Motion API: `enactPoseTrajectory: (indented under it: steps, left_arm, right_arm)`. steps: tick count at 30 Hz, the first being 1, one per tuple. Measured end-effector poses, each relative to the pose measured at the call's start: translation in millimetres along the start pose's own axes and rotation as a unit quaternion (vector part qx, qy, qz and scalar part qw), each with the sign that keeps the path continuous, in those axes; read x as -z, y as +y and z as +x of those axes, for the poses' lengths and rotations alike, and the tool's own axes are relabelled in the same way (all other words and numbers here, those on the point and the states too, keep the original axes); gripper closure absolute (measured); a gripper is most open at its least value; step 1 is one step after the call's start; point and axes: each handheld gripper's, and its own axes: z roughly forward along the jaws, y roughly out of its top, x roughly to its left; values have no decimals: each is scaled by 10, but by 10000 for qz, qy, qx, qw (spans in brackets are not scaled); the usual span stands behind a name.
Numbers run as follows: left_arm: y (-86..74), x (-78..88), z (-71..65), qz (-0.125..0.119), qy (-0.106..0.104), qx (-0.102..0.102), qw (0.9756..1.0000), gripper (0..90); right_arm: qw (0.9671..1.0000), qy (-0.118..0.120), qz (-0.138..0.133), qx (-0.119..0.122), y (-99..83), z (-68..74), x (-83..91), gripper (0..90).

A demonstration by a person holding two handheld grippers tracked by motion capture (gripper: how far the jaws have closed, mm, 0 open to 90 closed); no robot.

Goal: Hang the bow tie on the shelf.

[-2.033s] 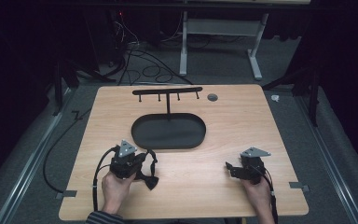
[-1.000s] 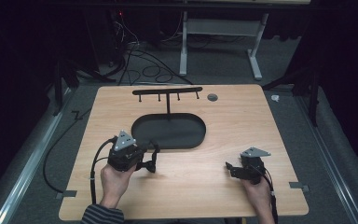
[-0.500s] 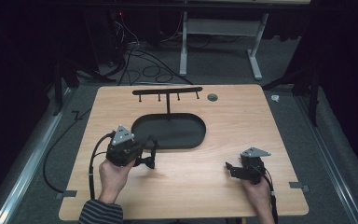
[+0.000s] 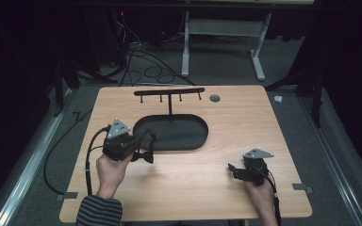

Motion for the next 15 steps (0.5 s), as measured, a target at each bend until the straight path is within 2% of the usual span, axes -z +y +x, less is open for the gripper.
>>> enactPoseTrajectory:
  steps: [4,12,15]
  left_arm:
    - [74,2,47,-132,16,29,9999,875]
    - [193,-25,86,-113,134,-74,9998,875]
    - [210,-38,102,-143,147,-55,9998,875]
  right_arm:
    - [10000,-1,1,-6,0,1,0,266]
    - [10000,-1,0,0,0,0,0,266]
    - [10000,2,1,8,0,1,0,265]
